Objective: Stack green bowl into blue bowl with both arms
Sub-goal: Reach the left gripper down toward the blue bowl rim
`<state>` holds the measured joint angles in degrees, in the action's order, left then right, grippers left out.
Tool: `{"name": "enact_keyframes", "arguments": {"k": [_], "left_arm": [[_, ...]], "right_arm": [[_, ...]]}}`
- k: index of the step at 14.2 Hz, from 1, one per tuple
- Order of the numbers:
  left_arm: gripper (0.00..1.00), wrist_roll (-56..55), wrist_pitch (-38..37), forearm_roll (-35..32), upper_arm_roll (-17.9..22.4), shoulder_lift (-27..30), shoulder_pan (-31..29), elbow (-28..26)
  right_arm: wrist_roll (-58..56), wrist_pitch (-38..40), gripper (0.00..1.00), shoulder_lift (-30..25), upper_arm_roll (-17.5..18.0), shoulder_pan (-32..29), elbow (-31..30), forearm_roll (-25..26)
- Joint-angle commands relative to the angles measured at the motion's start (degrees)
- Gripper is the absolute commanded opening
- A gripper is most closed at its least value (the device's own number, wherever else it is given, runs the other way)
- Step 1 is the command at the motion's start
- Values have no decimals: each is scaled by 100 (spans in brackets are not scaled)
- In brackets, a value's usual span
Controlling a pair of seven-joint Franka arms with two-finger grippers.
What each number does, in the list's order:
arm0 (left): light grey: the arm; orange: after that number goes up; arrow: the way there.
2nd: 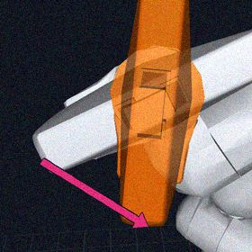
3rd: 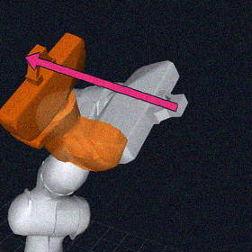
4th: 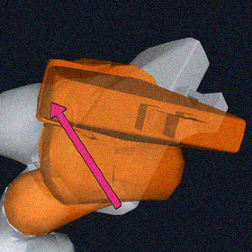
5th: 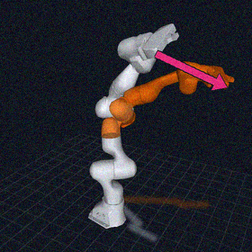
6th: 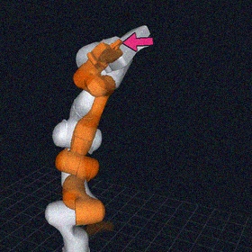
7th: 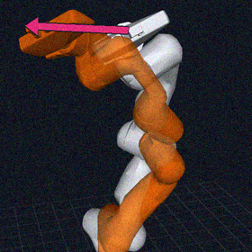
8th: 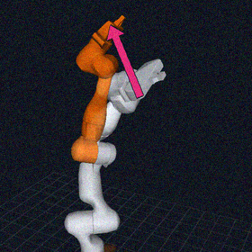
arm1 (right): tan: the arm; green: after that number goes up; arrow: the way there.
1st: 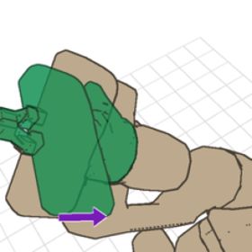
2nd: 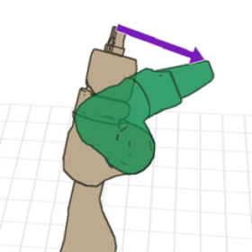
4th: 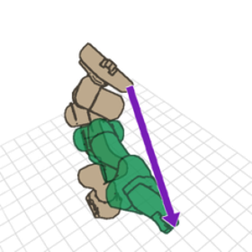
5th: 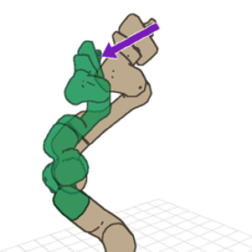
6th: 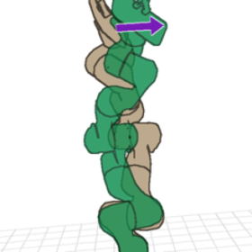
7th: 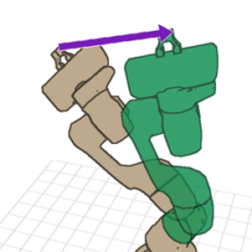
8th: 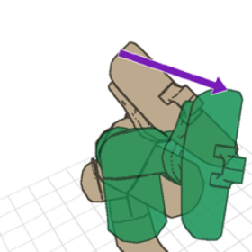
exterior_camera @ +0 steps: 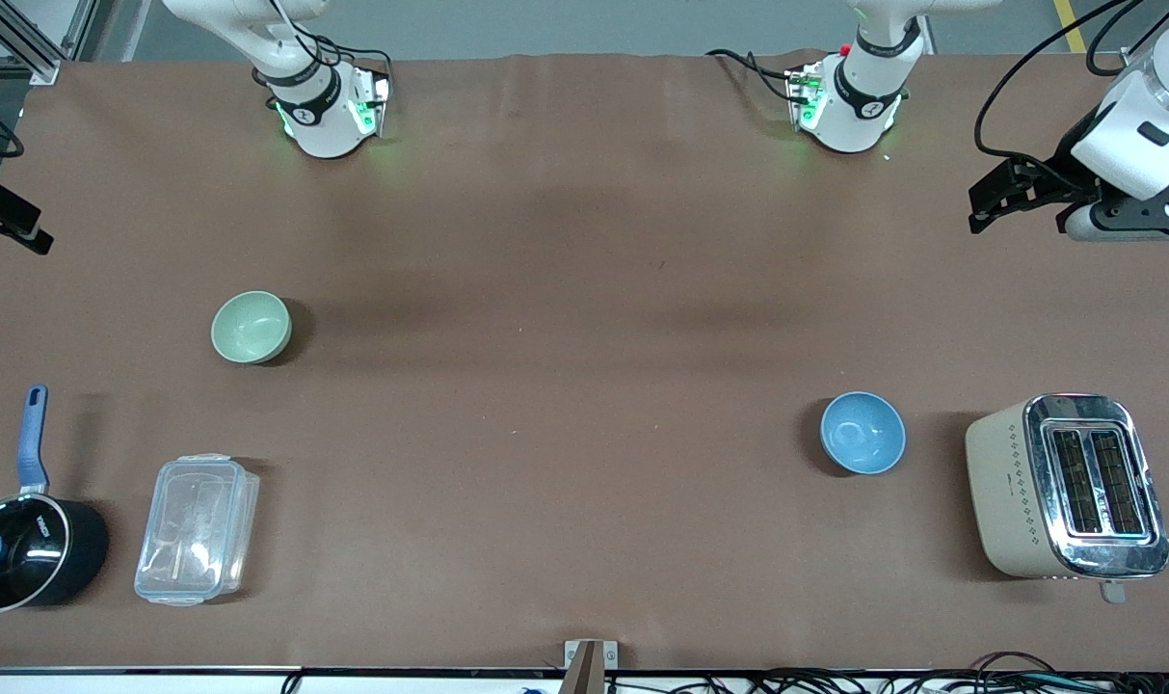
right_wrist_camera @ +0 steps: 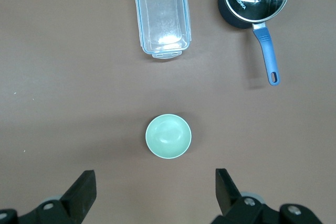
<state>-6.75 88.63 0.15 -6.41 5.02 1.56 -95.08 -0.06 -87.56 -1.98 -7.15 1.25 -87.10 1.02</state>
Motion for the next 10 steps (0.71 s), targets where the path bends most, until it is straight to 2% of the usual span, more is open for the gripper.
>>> {"name": "enact_keyframes", "arguments": {"k": [1, 6, 10], "left_arm": [[100, 77, -39, -130, -18, -27, -24, 33], [100, 51, 109, -112, 52, -851, -94, 420], [100, -28, 1750, -217, 61, -1607, -297, -80]], "right_arm": [[-3, 55, 100, 102, 99, -143, 141, 4], [-249, 37, 100, 102, 213, -239, 17, -5], [-249, 37, 100, 102, 214, -214, 9, -5]]}}
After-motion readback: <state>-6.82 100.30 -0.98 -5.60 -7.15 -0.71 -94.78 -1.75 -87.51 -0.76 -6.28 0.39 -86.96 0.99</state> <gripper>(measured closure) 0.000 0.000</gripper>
